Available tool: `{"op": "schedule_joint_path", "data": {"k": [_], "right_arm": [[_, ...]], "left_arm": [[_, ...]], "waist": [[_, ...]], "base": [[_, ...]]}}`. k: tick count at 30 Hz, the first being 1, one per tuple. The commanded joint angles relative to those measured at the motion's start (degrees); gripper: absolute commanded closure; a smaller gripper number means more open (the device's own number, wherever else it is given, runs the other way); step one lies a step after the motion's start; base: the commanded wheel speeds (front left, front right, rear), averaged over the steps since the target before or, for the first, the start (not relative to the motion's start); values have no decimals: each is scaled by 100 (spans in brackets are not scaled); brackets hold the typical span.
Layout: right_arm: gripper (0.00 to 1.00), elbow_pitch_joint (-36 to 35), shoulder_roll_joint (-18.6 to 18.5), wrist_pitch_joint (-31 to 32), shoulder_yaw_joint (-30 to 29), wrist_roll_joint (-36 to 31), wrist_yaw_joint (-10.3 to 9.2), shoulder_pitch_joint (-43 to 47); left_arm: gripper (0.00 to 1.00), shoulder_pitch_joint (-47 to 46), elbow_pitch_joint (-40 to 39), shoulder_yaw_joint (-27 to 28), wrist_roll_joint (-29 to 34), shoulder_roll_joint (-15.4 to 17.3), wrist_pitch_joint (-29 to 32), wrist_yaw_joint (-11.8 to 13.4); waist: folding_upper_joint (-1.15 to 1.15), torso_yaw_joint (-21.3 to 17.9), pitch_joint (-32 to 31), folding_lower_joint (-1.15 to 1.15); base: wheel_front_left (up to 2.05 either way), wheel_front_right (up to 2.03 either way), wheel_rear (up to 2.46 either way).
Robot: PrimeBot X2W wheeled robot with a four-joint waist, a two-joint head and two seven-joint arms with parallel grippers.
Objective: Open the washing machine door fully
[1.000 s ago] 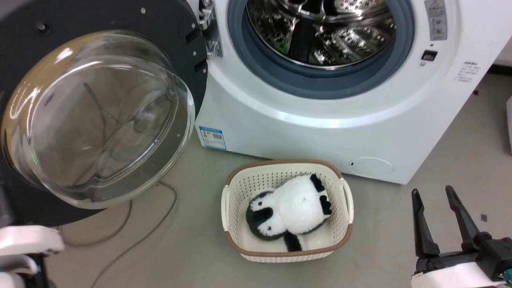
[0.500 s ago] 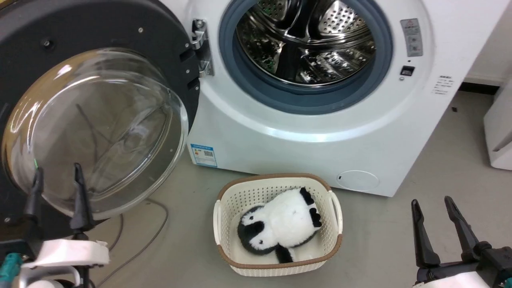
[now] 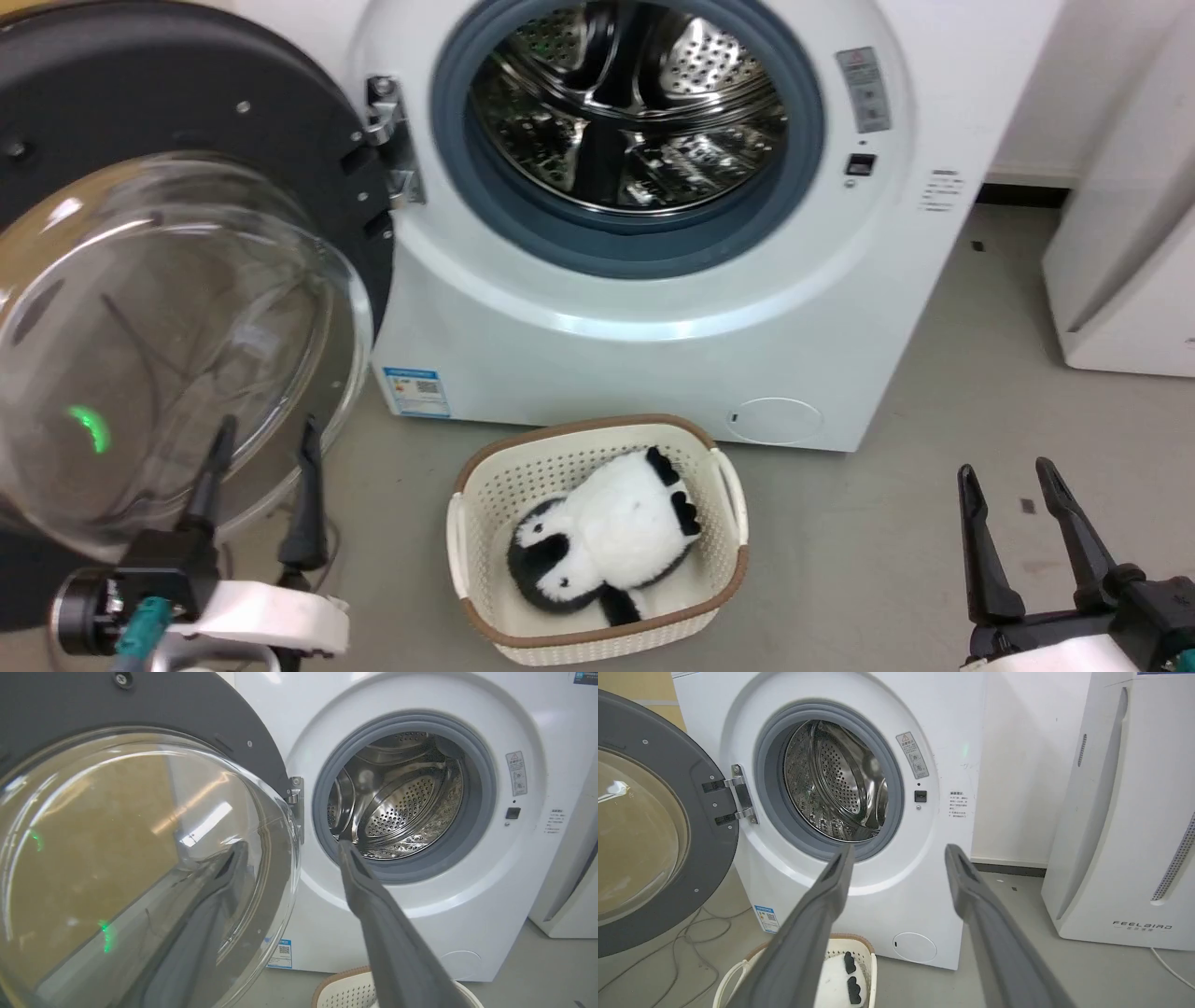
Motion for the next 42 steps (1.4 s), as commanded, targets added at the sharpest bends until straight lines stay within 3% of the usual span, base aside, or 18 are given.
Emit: {"op": "schedule_joint_path", "data": {"k": [1, 17, 18, 42], "right_arm": [[0, -40, 17, -25, 13, -14, 30, 85], [0, -208, 17, -25, 74, -143, 30, 173], [100, -159, 0, 1, 67, -104, 0, 105], [100, -108, 2, 244, 118, -173, -3, 10]], "left_arm": [[0, 93, 38, -26, 44, -3, -7, -14], [0, 256, 500, -124, 132, -163, -7, 0], [100, 195, 493, -124, 113, -171, 1, 20], [100, 214, 338, -220, 193, -202, 245, 124]], "waist": [[0, -99, -25, 0], [0, -685, -24, 0], [0, -686, -25, 0], [0, -667, -39, 0]], "base": [[0, 0, 0], [0, 0, 0], [0, 0, 0], [0, 0, 0]]}}
